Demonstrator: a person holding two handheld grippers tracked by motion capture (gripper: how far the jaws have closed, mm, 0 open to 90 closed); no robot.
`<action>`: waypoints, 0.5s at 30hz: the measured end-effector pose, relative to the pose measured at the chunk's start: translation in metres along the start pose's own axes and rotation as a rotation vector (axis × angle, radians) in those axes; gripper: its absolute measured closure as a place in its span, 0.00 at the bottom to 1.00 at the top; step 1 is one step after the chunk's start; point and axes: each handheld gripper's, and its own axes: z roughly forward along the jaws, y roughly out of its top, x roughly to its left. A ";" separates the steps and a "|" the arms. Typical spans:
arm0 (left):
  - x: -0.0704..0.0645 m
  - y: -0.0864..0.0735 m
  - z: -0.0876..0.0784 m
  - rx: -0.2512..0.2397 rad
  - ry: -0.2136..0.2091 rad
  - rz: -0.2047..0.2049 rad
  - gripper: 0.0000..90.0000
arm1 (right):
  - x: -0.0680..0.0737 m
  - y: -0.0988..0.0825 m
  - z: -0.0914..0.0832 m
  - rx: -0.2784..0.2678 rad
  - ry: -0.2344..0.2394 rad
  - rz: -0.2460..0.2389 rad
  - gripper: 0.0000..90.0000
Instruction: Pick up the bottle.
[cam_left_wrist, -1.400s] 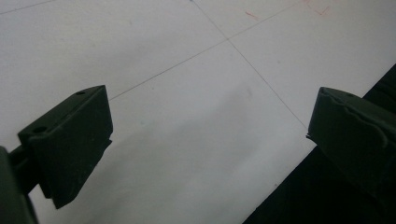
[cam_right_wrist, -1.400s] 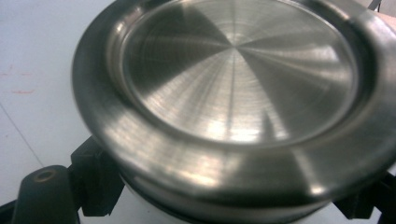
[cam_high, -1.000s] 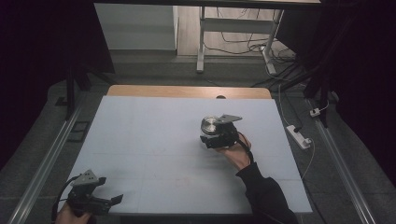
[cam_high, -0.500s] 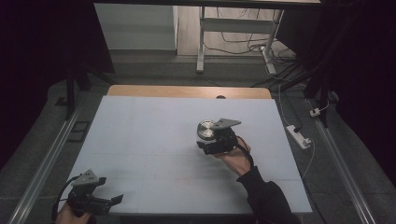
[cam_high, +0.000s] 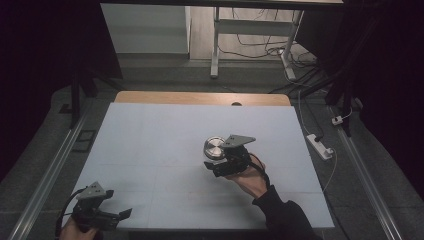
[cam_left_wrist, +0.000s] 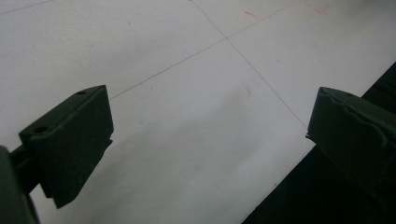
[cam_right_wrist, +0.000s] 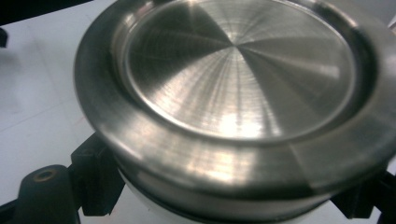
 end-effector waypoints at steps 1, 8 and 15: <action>0.000 0.000 0.000 0.000 0.001 0.000 0.01 | 0.002 0.000 0.000 0.000 0.004 -0.005 0.16; 0.000 0.000 0.000 -0.004 -0.001 0.000 0.01 | 0.013 -0.002 -0.002 0.006 0.030 -0.011 0.16; 0.000 0.000 0.000 -0.004 -0.002 0.000 0.01 | 0.021 -0.004 -0.002 0.014 0.046 -0.021 0.16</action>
